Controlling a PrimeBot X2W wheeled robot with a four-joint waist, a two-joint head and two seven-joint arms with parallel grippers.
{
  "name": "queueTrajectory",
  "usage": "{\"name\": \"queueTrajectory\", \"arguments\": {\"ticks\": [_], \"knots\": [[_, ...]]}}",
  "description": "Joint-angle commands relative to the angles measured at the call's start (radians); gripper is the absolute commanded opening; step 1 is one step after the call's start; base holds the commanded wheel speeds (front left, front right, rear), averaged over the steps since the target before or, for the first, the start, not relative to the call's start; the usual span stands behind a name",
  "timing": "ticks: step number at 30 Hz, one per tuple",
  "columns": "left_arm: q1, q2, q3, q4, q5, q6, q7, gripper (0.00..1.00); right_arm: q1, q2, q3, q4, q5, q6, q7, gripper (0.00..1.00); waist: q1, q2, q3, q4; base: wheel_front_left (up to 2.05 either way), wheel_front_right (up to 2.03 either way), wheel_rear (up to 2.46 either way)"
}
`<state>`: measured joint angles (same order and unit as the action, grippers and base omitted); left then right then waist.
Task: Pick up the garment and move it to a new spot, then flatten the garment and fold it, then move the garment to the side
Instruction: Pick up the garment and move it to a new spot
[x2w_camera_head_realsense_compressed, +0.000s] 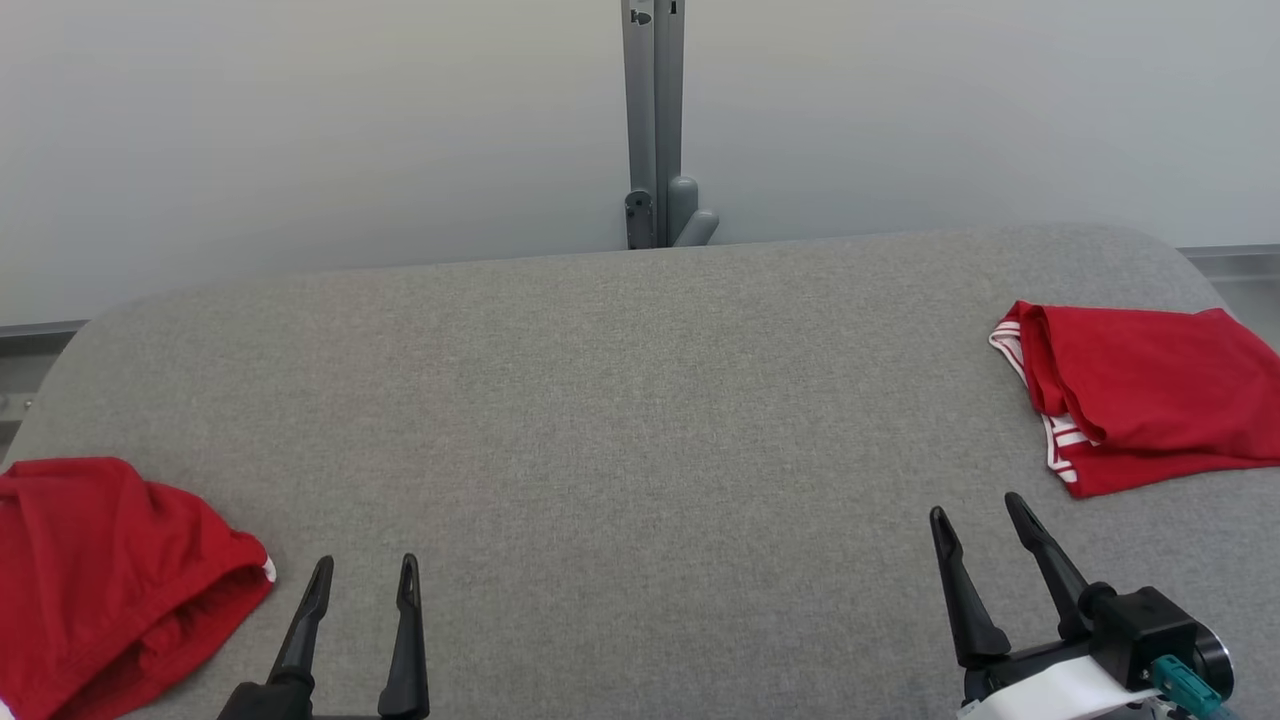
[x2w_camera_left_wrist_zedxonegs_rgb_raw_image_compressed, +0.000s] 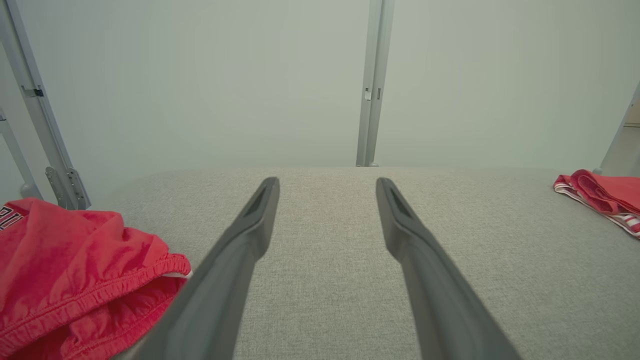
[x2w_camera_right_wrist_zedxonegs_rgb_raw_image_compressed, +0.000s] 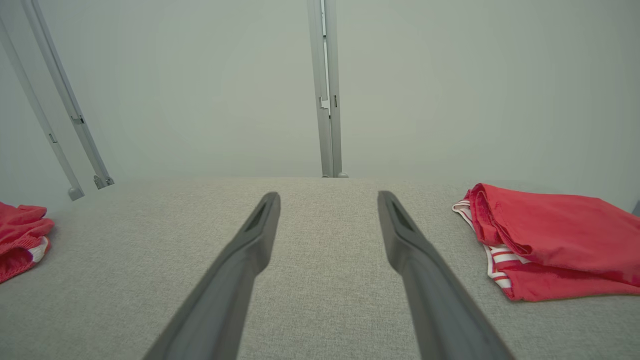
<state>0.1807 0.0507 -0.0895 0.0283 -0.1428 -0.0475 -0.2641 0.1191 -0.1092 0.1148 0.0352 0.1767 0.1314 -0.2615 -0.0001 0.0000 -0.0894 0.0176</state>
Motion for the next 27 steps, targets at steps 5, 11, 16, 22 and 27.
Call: {"name": "queueTrajectory", "arguments": {"ticks": [5,11,16,22,27], "knots": [[-0.004,0.001,-0.010,0.003,-0.006,0.006,0.000,1.00,0.008,0.000,-0.002,0.002,-0.001,-0.002,-0.002,1.00,0.0001,0.0000,0.003,0.000,0.00,0.00,0.00],[-0.002,0.001,-0.020,0.005,-0.006,0.008,0.000,1.00,0.004,-0.001,0.001,0.006,0.000,-0.002,-0.002,1.00,0.0001,0.0000,0.004,0.001,0.00,0.00,0.00],[0.001,0.001,-0.020,0.012,-0.002,0.011,0.000,1.00,0.006,-0.001,0.001,0.009,0.001,-0.002,-0.002,1.00,0.0001,0.0000,-0.001,0.005,0.00,0.00,0.00],[-0.003,0.001,-0.018,0.020,-0.003,0.028,0.000,1.00,0.006,0.000,0.014,0.009,0.011,-0.002,-0.002,1.00,0.0001,0.0000,0.001,0.026,0.00,0.00,0.00],[-0.013,0.001,-0.014,0.021,-0.008,0.041,0.000,1.00,0.009,0.000,0.028,0.013,0.020,-0.002,-0.002,1.00,0.0001,0.0000,0.005,0.067,0.00,0.00,0.00]]}}
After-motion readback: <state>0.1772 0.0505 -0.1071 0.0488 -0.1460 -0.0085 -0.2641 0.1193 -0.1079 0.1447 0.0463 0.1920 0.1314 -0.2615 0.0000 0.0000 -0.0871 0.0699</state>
